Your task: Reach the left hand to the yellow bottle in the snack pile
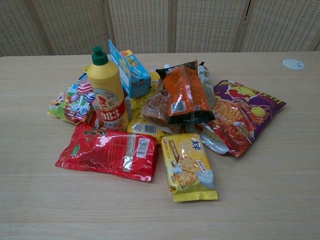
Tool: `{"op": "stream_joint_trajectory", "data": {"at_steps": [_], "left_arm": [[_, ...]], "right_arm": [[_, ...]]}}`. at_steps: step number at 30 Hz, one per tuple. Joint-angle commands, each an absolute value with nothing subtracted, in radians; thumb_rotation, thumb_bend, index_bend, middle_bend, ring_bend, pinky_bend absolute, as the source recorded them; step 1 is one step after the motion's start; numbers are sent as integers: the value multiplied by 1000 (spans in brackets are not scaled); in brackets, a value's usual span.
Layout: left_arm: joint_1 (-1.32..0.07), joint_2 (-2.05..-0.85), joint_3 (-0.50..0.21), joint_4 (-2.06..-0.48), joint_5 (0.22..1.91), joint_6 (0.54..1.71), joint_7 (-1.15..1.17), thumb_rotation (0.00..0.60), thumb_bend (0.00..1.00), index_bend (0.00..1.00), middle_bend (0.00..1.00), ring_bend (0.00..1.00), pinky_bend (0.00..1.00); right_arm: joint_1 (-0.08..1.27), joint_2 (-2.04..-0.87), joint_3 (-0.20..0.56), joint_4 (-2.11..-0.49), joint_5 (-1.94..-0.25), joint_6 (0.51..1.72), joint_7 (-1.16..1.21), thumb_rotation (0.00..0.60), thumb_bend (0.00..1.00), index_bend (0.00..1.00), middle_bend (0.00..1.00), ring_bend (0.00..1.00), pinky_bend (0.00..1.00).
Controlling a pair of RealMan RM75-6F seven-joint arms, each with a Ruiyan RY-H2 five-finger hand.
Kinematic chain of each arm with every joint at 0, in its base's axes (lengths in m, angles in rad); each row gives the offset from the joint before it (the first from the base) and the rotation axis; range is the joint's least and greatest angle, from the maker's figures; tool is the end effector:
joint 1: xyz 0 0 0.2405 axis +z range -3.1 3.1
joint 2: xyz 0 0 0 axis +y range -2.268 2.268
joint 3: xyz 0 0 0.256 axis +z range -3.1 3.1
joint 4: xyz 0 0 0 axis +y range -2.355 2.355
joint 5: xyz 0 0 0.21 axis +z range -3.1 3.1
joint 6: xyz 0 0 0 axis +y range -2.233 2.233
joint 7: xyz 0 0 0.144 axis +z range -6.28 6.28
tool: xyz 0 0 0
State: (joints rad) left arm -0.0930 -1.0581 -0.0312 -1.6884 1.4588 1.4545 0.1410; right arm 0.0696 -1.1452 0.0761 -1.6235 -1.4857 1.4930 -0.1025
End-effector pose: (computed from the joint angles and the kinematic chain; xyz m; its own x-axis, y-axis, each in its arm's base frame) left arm -0.3076 0.1785 0.1669 0.5043 0.0523 0.8619 0.8626 0.0151 -0.5056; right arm -0.3085 -0.1814 0.1551 0.4512 0.0216 0.8922 -0.8924 0.0182 0.4509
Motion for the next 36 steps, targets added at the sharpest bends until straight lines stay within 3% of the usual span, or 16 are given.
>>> {"op": "stream_joint_trajectory", "data": {"at_steps": [1, 9, 20, 28, 36], "left_arm": [[-87, -1056, -24, -1686, 1466, 1461, 149, 304, 3, 0, 0, 0, 0], [-96, -1041, -3, -1693, 1514, 1443, 117, 303, 2, 0, 0, 0, 0], [-266, -1012, -40, -1682, 1587, 1265, 81, 303, 3, 0, 0, 0, 0], [-379, -1190, -132, -1659, 1494, 1191, 68, 298, 3, 0, 0, 0, 0], [-421, -1361, -147, -1613, 1422, 1167, 86, 290, 3, 0, 0, 0, 0]], "right_arm": [[73, -1146, 80, -1621, -1483, 1490, -101, 399, 0, 0, 0, 0, 0], [85, -1147, 86, -1634, -1481, 1476, -69, 402, 0, 0, 0, 0, 0], [96, -1150, 88, -1638, -1478, 1460, -53, 399, 0, 0, 0, 0, 0], [101, -1150, 85, -1645, -1486, 1458, -53, 401, 0, 0, 0, 0, 0], [98, -1142, 77, -1640, -1488, 1457, -40, 400, 0, 0, 0, 0, 0]]}}
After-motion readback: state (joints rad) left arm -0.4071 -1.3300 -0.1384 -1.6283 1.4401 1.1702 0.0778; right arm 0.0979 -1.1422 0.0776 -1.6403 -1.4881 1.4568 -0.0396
